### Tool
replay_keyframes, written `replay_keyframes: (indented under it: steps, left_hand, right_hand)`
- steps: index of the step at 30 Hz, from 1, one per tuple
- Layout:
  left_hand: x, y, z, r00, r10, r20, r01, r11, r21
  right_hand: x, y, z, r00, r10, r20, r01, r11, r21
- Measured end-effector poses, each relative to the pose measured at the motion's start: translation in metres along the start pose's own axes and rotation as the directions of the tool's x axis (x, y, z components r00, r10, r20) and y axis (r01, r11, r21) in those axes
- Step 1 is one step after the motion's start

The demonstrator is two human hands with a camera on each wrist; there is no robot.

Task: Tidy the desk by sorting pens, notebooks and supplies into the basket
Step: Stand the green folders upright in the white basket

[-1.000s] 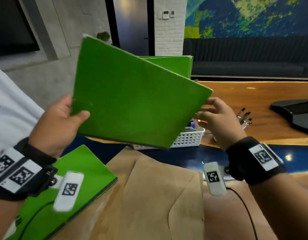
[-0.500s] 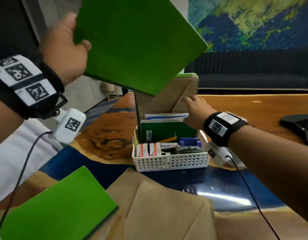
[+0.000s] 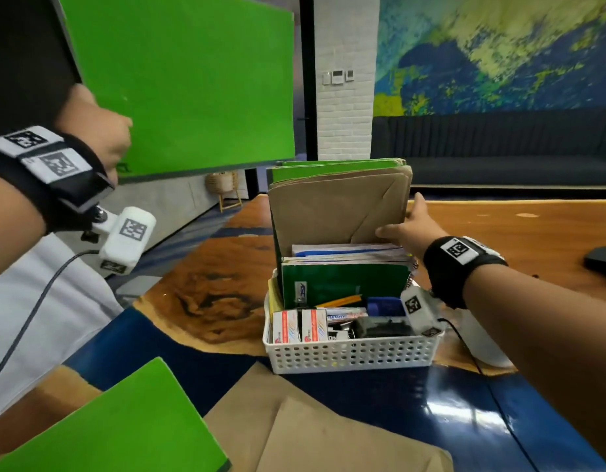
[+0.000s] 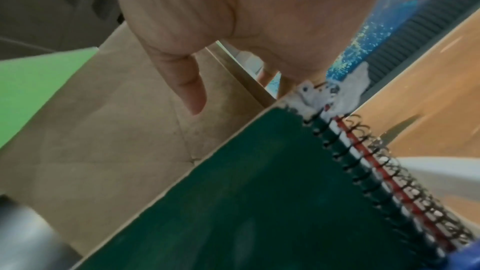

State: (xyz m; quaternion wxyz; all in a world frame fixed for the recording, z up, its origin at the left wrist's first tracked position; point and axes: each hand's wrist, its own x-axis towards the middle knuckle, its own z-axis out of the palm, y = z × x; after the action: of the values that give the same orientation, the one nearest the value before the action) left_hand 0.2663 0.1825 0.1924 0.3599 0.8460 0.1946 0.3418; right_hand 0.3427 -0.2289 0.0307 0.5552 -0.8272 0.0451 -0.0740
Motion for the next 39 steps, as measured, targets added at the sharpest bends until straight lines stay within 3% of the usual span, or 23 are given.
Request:
replay_keyframes:
  steps: [3, 5, 9, 13, 15, 17, 19, 22, 24, 26, 28, 30, 32, 34, 36, 39]
  left_hand:
    - [0.016, 0.006, 0.021, 0.995, 0.101, 0.018, -0.102, 0.991, 0.085]
    - [0.018, 0.022, 0.029, 0.991, 0.126, 0.047, -0.127, 0.991, 0.029]
    - [0.018, 0.047, 0.045, 0.977, 0.206, -0.051, -0.211, 0.967, -0.144]
    - [0.012, 0.057, 0.057, 0.96, 0.268, 0.081, -0.263, 0.963, -0.067]
    - [0.003, 0.055, 0.065, 0.89, 0.343, 0.3, -0.326, 0.939, -0.109]
    - [0.002, 0.045, 0.08, 0.775, 0.353, 0.525, -0.346, 0.931, -0.116]
    - [-0.01, 0.046, 0.093, 0.673, 0.322, 0.666, -0.418, 0.908, -0.017]
    - [-0.04, 0.06, 0.108, 0.581, 0.292, 0.76, -0.598, 0.787, 0.155]
    - [-0.047, 0.071, 0.113, 0.506, 0.307, 0.806, -0.676, 0.721, 0.15]
    - [-0.045, 0.077, 0.115, 0.457, 0.317, 0.831, -0.693, 0.713, 0.109]
    - [-0.042, 0.079, 0.117, 0.455, 0.31, 0.835, -0.657, 0.749, 0.08]
    - [-0.045, 0.082, 0.118, 0.503, 0.322, 0.802, -0.577, 0.816, 0.034]
    - [-0.051, 0.087, 0.121, 0.547, 0.332, 0.768, -0.494, 0.869, -0.024]
    - [-0.056, 0.096, 0.123, 0.443, 0.301, 0.844, -0.518, 0.855, -0.034]
    - [-0.06, 0.105, 0.128, 0.399, 0.235, 0.886, -0.552, 0.833, 0.028]
    - [-0.063, 0.111, 0.136, 0.513, 0.191, 0.837, -0.521, 0.844, 0.126]
  right_hand:
    - [0.012, 0.014, -0.003, 0.998, -0.064, 0.002, 0.064, 0.995, 0.076]
    - [0.023, 0.028, -0.006, 0.995, -0.093, 0.024, 0.092, 0.994, 0.066]
    - [0.01, 0.021, -0.007, 0.988, -0.14, 0.071, 0.134, 0.987, 0.092]
    - [0.004, 0.022, -0.005, 0.987, -0.14, 0.078, 0.133, 0.987, 0.086]
    - [0.005, 0.026, -0.003, 0.985, -0.158, 0.064, 0.155, 0.987, 0.045]
    - [0.007, 0.03, -0.001, 0.988, -0.151, 0.042, 0.151, 0.988, 0.015]
    - [0.006, 0.032, 0.001, 0.99, -0.143, 0.019, 0.143, 0.99, -0.006]
    - [0.007, 0.035, 0.0, 0.992, -0.123, -0.003, 0.123, 0.992, -0.023]
    - [0.007, 0.034, -0.003, 0.994, -0.11, -0.004, 0.11, 0.994, -0.012]
    - [0.006, 0.033, -0.007, 0.992, -0.119, -0.034, 0.119, 0.993, -0.017]
    - [0.006, 0.031, -0.015, 0.992, -0.126, -0.034, 0.128, 0.989, 0.079]
    - [0.002, 0.024, -0.025, 0.988, -0.153, -0.02, 0.154, 0.963, 0.222]
    - [0.004, 0.016, -0.032, 0.981, -0.193, -0.009, 0.188, 0.949, 0.252]
    - [0.006, 0.008, -0.031, 0.977, -0.214, 0.022, 0.204, 0.953, 0.223]
    - [0.008, 0.005, -0.026, 0.977, -0.211, 0.035, 0.2, 0.958, 0.204]
    - [0.012, 0.004, -0.021, 0.981, -0.188, 0.035, 0.177, 0.962, 0.209]
